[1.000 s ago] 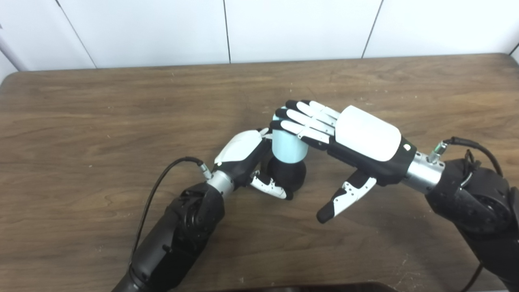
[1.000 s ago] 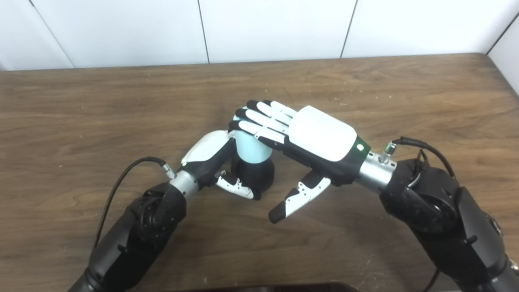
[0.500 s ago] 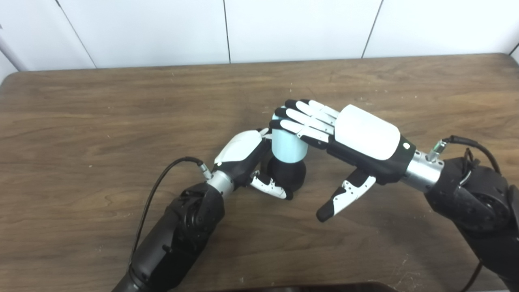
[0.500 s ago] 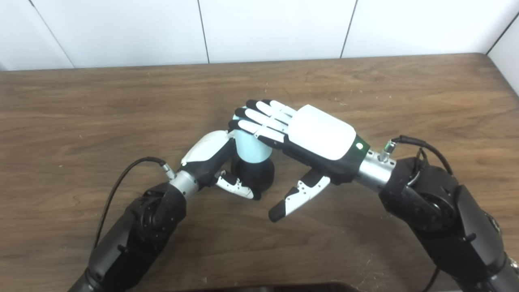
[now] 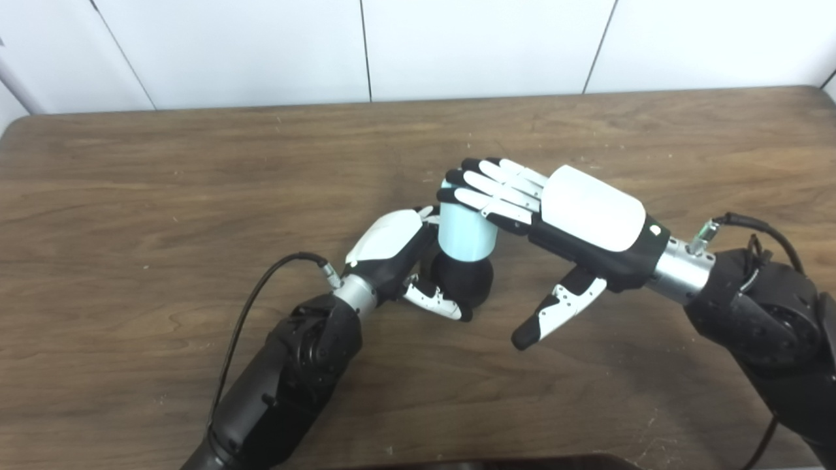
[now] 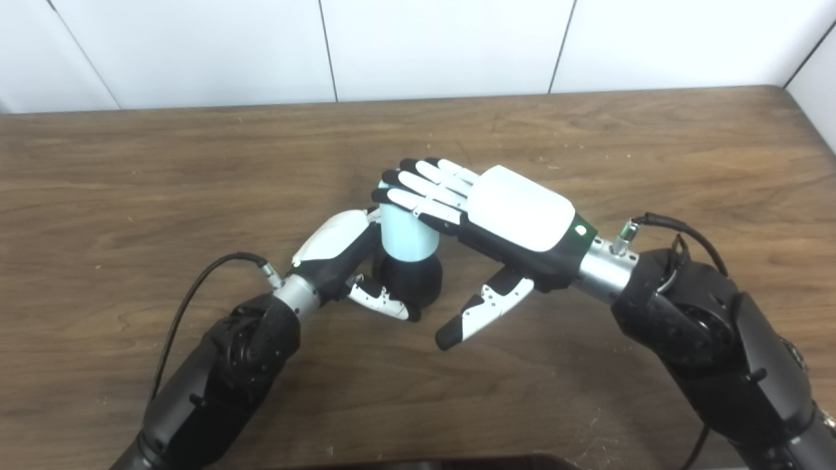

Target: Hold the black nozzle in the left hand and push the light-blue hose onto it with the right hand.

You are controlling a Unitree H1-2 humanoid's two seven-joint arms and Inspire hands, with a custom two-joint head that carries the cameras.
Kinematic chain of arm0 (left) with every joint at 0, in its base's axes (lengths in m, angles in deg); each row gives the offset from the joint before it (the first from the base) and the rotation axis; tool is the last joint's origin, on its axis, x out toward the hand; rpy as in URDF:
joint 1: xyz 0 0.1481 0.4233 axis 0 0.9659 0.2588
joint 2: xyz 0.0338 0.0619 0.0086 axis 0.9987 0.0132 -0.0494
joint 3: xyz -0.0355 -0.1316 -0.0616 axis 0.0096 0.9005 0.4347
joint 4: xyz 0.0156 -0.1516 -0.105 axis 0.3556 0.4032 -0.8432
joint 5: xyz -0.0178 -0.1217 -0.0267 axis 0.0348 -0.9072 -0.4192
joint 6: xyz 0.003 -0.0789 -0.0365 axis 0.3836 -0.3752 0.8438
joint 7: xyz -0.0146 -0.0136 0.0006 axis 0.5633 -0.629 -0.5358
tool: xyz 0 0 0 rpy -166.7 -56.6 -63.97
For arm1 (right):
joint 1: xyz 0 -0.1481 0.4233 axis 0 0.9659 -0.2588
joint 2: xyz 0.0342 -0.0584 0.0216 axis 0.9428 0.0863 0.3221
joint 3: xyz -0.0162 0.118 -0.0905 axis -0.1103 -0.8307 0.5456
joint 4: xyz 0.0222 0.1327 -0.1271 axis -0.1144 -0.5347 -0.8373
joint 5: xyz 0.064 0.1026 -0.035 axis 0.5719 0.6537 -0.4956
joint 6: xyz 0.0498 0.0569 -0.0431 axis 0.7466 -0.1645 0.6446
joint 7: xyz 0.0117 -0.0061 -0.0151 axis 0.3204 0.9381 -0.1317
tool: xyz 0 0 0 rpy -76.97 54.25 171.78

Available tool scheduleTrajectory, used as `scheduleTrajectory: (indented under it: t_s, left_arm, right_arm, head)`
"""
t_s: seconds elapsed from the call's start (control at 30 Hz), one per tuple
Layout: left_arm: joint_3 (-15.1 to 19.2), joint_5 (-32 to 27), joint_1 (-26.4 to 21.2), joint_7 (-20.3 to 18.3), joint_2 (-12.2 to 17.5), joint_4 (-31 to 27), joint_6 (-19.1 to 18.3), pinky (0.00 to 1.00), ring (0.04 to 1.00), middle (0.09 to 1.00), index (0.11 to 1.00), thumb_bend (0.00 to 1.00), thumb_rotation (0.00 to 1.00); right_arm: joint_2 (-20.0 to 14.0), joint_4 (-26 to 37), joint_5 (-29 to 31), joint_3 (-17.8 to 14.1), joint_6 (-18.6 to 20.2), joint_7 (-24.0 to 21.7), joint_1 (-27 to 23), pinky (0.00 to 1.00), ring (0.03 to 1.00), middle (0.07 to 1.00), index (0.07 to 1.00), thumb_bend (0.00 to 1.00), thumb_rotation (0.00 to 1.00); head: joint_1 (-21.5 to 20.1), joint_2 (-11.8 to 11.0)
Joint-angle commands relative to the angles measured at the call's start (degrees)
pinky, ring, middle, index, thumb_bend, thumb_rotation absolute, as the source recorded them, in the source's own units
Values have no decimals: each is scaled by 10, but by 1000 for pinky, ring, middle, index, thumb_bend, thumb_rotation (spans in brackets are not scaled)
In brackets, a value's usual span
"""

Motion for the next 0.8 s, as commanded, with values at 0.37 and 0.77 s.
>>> scheduleTrajectory:
  t_s: [0.37,0.77]
  left_arm:
    - [-14,6,35,-60,20,37,-44,1000,995,871,481,522,45]
    - [-13,6,33,-57,19,37,-43,1000,995,871,481,522,45]
  right_arm:
    - [2,-12,-30,24,16,-46,21,1000,1000,1000,961,670,1000]
    - [-28,-21,-11,17,11,-55,21,1000,1000,1000,962,672,1000]
  head:
    - [1,2]
    - [-1,3]
